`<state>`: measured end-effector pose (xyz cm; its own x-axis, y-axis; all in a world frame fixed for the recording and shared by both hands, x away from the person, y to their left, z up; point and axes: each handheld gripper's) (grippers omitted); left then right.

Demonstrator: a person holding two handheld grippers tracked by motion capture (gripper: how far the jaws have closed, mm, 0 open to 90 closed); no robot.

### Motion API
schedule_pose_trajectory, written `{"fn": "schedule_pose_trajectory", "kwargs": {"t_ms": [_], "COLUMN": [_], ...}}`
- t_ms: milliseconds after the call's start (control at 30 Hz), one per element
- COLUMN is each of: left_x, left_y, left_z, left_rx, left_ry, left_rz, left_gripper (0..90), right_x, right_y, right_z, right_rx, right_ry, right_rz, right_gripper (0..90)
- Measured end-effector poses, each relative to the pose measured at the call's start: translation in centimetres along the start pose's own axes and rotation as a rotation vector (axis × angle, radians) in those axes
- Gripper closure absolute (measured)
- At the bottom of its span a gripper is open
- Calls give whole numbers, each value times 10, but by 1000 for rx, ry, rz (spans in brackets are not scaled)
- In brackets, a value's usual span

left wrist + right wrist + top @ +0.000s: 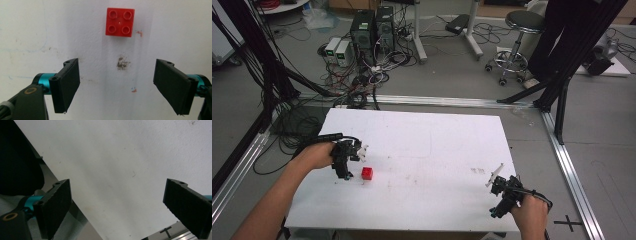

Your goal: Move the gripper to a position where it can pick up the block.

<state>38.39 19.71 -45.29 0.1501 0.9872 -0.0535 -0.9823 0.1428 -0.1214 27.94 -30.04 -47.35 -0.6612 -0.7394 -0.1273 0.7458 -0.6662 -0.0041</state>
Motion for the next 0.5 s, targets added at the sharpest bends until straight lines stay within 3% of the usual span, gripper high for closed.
{"fn": "schedule_pose_trajectory", "kwargs": {"t_ms": [300, 500], "left_x": [-19, -24], "left_y": [-8, -8], "left_z": [-11, -23], "left_rx": [33, 52], "left_ry": [19, -10], "left_rz": [-42, -62], "left_gripper": [216, 217], "right_x": [1, 1], "right_y": [0, 0], "right_z": [-1, 0], "right_rx": [-1, -7], "right_ry": [0, 7], "right_rz": [1, 3], "right_gripper": [77, 77]}}
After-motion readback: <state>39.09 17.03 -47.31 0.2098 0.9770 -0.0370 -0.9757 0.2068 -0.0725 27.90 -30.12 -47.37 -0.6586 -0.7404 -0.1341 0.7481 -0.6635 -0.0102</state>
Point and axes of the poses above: each handheld gripper's, and its own axes: z roughly backward along the jaws, x roughly out of its underside, y roughly to its right, and after that the axes turned 8 degrees about -z, right-handed
